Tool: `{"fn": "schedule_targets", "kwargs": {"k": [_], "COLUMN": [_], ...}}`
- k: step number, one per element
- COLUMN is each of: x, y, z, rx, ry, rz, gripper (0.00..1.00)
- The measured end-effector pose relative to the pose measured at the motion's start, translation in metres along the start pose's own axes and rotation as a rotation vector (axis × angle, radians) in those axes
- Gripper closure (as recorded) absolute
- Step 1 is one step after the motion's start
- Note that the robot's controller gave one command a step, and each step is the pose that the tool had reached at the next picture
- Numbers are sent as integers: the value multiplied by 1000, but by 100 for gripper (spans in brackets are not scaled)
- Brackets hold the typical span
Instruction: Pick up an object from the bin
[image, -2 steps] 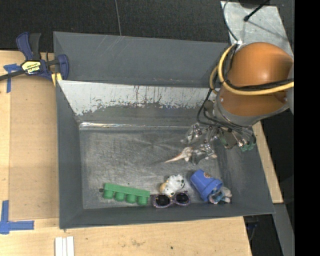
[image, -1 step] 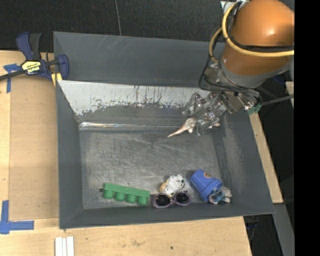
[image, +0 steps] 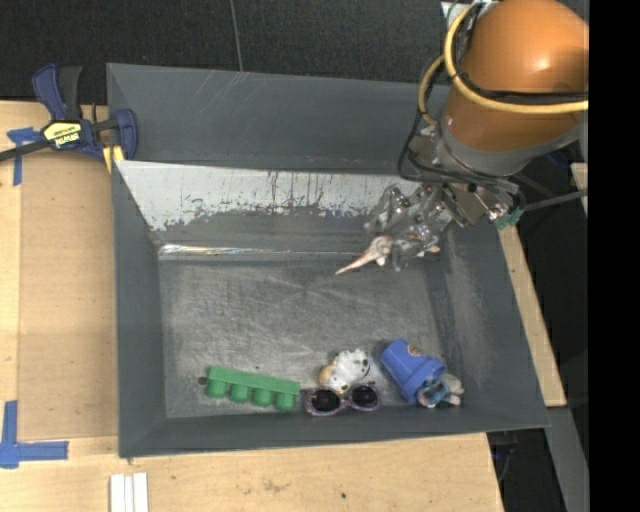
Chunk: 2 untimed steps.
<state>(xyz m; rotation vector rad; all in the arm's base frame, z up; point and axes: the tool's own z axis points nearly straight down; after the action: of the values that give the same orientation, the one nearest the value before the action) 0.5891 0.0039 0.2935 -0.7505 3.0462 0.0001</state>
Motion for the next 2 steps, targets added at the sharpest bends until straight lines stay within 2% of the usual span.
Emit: {"fn": "schedule_targets", "kwargs": {"k": [1,2], "x": [33,42], "y": [14,16], "z": [6,7], "rx": [0,-2], "ry": [0,4], "rz": [-105,-135], "gripper": [100,100]}}
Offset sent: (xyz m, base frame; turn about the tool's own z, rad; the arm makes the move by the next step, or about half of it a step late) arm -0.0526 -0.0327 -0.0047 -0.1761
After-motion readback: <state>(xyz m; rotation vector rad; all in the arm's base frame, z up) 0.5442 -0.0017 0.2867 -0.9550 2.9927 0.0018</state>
